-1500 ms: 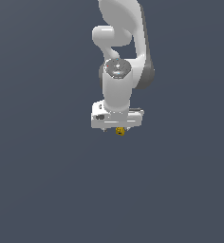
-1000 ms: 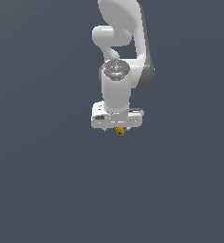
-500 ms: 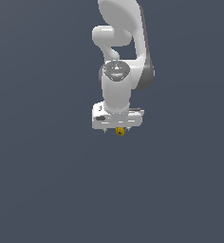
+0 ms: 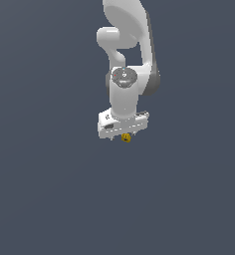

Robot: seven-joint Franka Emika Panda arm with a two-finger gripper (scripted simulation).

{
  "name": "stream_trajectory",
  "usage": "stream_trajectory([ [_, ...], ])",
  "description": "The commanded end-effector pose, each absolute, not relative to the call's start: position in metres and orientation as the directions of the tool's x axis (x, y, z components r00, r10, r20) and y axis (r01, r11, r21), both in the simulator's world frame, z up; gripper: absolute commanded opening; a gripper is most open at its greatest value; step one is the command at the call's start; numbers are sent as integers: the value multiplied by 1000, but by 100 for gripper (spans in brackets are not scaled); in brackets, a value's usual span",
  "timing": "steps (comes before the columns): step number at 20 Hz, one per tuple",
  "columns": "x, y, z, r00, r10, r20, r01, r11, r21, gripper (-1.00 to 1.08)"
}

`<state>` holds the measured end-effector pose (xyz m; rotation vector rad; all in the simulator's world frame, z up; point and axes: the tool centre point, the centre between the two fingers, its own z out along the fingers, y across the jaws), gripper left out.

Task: Pick up the object and move it to a goal position.

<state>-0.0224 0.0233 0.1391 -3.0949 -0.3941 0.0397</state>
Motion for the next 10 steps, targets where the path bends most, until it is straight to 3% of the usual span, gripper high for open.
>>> stream_trajectory([
  [1, -27, 24, 133, 948, 318, -21, 318, -948, -22, 100],
  [10, -46, 30, 112, 823, 568, -15, 568, -823, -12, 100],
])
